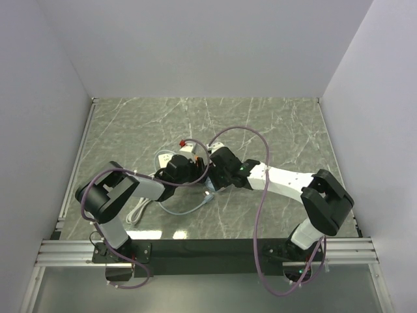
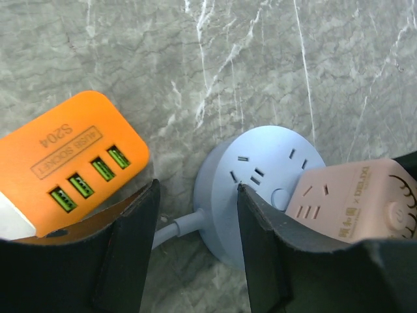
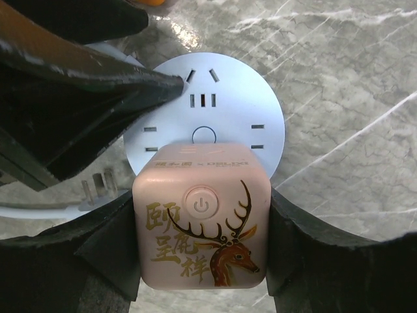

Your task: Insert the plug

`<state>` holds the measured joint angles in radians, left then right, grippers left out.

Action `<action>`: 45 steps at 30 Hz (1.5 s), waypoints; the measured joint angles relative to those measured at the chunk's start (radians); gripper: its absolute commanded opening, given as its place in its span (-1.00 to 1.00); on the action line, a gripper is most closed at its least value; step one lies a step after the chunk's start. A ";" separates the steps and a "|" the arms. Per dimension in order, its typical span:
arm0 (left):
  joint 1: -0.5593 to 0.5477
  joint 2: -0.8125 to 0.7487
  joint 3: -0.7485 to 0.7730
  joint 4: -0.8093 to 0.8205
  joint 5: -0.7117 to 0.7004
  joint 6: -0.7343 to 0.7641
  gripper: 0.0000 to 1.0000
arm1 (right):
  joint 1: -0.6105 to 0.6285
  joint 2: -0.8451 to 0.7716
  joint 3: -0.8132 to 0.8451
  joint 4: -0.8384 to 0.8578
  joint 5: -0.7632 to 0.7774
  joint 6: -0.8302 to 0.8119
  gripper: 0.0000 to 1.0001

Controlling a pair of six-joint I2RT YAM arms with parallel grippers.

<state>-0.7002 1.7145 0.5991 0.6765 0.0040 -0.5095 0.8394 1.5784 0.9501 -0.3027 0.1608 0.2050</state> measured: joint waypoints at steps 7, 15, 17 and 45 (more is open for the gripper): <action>0.023 0.000 -0.006 0.009 0.017 -0.007 0.13 | 0.017 0.000 -0.011 0.018 0.032 0.069 -1.00; 0.029 0.000 -0.011 0.017 0.018 -0.004 0.13 | 0.023 0.005 -0.040 0.075 0.046 0.119 -1.00; 0.031 0.000 -0.013 0.020 0.018 -0.003 0.13 | 0.027 0.016 -0.040 0.089 0.050 0.124 -1.00; 0.067 -0.072 -0.057 -0.008 -0.017 0.018 0.16 | 0.071 0.077 -0.047 0.279 0.087 0.167 -0.72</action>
<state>-0.6334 1.6428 0.5419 0.6689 -0.0128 -0.4915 0.9108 1.6558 0.9028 -0.0235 0.2478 0.3717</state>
